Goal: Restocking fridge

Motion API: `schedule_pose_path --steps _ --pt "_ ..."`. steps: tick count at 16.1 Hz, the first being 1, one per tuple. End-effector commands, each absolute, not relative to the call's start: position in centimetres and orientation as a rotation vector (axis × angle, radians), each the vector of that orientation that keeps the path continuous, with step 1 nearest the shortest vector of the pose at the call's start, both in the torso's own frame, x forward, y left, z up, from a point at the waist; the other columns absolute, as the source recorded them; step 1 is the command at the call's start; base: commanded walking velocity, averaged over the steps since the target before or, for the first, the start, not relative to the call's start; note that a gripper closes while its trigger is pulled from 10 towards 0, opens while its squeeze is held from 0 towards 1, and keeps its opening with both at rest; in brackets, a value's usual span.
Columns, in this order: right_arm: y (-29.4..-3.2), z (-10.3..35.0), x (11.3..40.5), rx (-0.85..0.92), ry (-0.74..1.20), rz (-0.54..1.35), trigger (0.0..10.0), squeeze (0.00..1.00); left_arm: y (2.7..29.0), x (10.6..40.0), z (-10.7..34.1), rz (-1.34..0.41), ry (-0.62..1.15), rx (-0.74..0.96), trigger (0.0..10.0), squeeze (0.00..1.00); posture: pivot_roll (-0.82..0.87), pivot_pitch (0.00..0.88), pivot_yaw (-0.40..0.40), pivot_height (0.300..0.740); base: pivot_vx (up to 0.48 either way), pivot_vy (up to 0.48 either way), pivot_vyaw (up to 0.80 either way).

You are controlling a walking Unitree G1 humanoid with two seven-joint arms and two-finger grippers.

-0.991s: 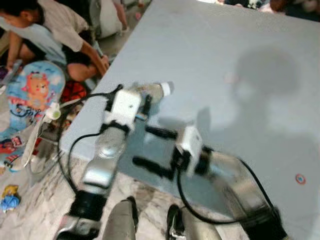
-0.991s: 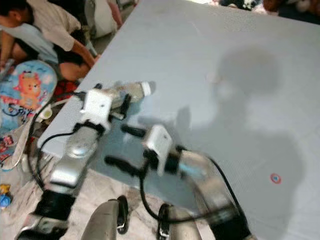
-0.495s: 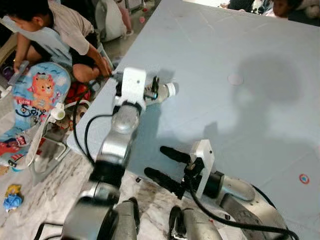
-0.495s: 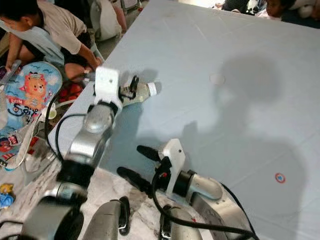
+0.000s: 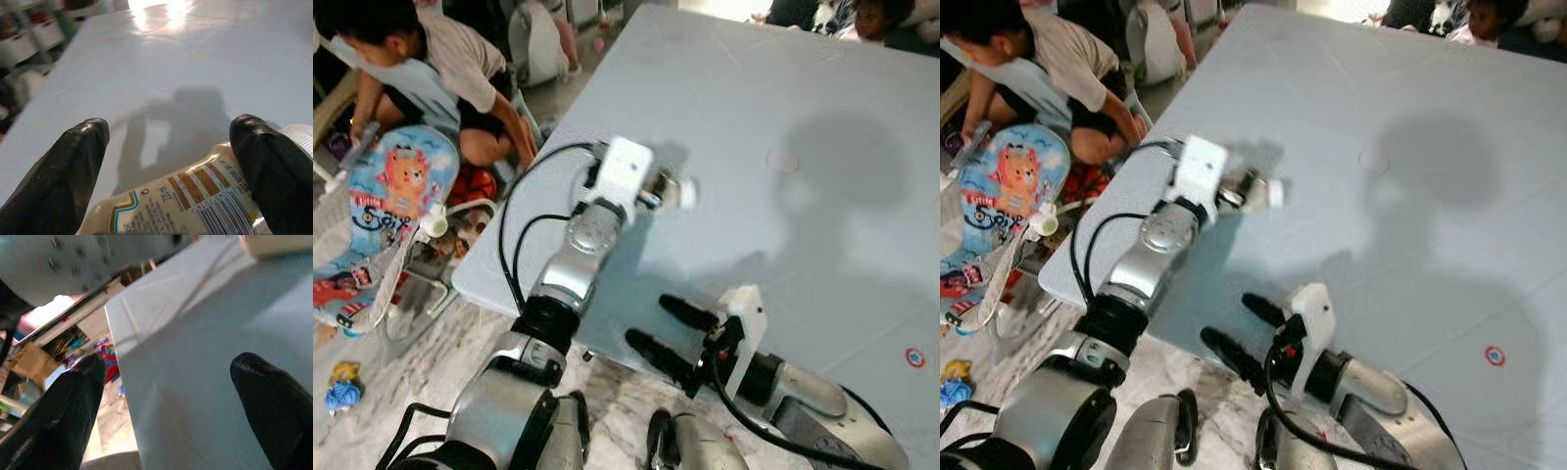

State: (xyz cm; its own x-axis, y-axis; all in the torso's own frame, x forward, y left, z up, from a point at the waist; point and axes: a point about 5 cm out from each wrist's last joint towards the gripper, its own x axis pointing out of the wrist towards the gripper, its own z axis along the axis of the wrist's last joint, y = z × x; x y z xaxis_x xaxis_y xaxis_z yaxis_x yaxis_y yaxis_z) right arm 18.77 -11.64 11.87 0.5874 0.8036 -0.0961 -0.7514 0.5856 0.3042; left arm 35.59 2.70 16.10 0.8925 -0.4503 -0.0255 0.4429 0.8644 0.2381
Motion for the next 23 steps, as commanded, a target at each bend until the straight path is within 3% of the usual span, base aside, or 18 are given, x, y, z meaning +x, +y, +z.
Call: schedule_pose_path --steps 1,6,14,18,23 --pt "-11.8 12.7 18.9 0.234 0.193 0.914 10.0 0.0 2.9 34.7 13.2 -0.545 0.072 0.274 10.0 0.0 -0.06 0.158 0.024 0.74 0.0 0.0 0.0" --pt "-11.4 14.8 19.5 0.216 0.113 0.964 10.0 0.0 6.0 34.4 13.8 -0.641 0.029 0.298 10.0 0.0 -0.05 0.154 0.017 0.74 0.0 0.0 0.0" --pt "-10.9 15.0 20.0 0.195 0.106 1.006 10.0 0.0 7.2 30.9 14.6 -0.803 -0.016 0.278 10.0 0.0 -0.04 0.149 0.01 0.74 0.0 0.0 0.0" --pt "-10.7 15.0 20.5 0.181 0.092 1.012 10.0 0.0 9.0 30.0 15.6 -0.686 -0.059 0.224 10.0 0.0 -0.03 0.142 0.004 0.74 0.0 0.0 0.0" --pt "-10.1 14.8 20.7 0.165 0.078 1.042 10.0 0.0 9.1 31.0 19.3 -0.567 -0.224 0.105 10.0 0.0 -0.02 0.124 -0.004 0.74 0.0 0.0 0.0"
